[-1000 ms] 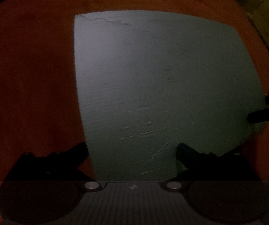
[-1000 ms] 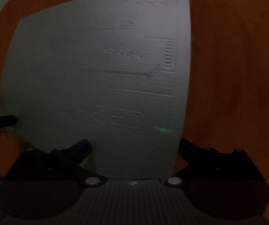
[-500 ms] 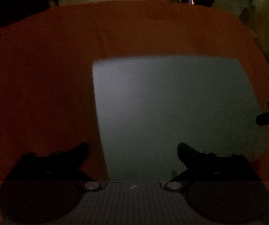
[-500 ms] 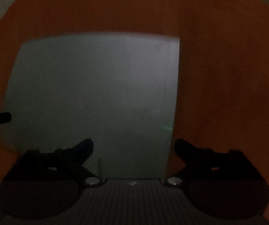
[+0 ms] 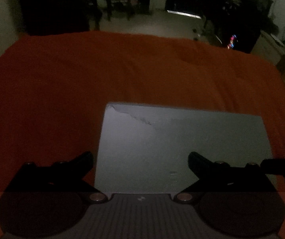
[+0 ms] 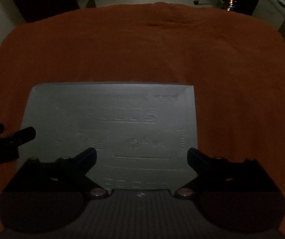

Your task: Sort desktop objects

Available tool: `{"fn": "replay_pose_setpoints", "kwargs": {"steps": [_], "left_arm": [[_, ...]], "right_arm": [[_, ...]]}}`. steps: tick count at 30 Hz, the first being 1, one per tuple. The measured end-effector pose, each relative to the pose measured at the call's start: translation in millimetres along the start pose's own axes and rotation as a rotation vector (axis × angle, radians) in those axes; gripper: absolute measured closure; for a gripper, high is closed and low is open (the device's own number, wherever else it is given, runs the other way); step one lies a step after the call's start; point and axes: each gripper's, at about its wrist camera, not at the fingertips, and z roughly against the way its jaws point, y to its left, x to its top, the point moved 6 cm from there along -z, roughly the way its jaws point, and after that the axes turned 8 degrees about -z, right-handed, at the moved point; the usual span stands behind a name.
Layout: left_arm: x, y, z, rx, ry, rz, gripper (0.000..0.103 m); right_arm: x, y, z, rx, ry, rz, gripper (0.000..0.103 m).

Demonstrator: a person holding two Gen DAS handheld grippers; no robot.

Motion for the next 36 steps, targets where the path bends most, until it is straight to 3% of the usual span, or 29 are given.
{"fn": "replay_pose_setpoints", "kwargs": {"steps": [8, 14, 36], "left_arm": [[-6.6, -14.8, -6.8, -0.031, 0.043, 0.023, 0.000], [-9.9, -26.1, -4.6, -0.007, 0.040, -0.059, 0.000], [-12.4, -30.2, -7.3, -0.027, 0.077, -0.088, 0.000]], "right_arm": [[0.9, -7.3, 0.4, -0.005, -0.024, -0.024, 0.002], [-6.2, -17.0, -0.9, -0.002, -0.029, -0.014, 0.002], [-12.5, -10.4, 2.3, 0.003, -0.007, -0.018, 0.002]]}}
